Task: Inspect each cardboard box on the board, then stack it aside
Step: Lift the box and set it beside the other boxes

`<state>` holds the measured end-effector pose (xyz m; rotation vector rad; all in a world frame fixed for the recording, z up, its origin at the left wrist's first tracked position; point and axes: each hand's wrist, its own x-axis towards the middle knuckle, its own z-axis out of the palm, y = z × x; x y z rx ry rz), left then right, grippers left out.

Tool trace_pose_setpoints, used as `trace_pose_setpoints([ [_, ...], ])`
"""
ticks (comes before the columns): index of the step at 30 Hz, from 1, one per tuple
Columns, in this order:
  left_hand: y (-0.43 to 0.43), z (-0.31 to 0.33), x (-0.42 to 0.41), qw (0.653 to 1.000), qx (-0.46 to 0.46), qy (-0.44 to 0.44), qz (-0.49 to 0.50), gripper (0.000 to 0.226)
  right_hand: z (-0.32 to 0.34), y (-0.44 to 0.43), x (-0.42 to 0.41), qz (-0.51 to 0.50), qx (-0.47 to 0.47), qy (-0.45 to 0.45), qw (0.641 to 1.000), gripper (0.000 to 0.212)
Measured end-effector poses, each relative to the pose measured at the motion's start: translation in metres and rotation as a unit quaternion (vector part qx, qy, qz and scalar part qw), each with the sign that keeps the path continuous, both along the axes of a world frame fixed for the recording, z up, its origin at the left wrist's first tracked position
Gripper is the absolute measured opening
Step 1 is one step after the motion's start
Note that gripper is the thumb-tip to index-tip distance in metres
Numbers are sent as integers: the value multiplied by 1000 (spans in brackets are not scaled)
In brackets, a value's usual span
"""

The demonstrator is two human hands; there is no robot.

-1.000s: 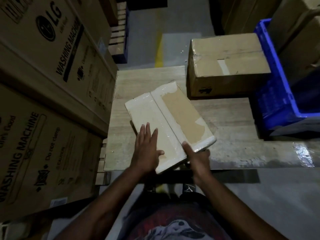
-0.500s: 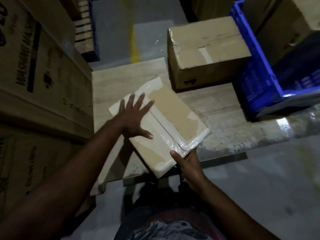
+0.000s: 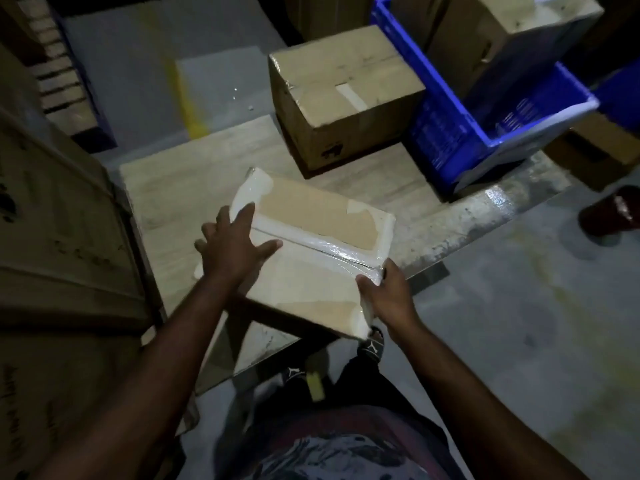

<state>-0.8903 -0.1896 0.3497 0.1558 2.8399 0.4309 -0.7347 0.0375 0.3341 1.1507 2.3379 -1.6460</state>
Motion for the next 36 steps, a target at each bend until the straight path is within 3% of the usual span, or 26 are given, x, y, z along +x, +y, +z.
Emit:
trace_pose_setpoints([
  [5, 16, 6, 44, 997, 43, -10, 58, 75, 17, 24, 0, -2, 46, -19, 999, 35],
  [15, 66, 51, 87, 983, 129, 31, 124, 37, 61, 92, 13, 56, 70, 26, 996, 38],
  [27, 169, 127, 94, 969, 142, 100, 178, 35, 112, 210, -28, 138, 171, 89, 972, 44],
  [36, 195, 157, 54, 969, 103, 151, 169, 42, 155, 235, -99, 202, 201, 154, 946, 54],
])
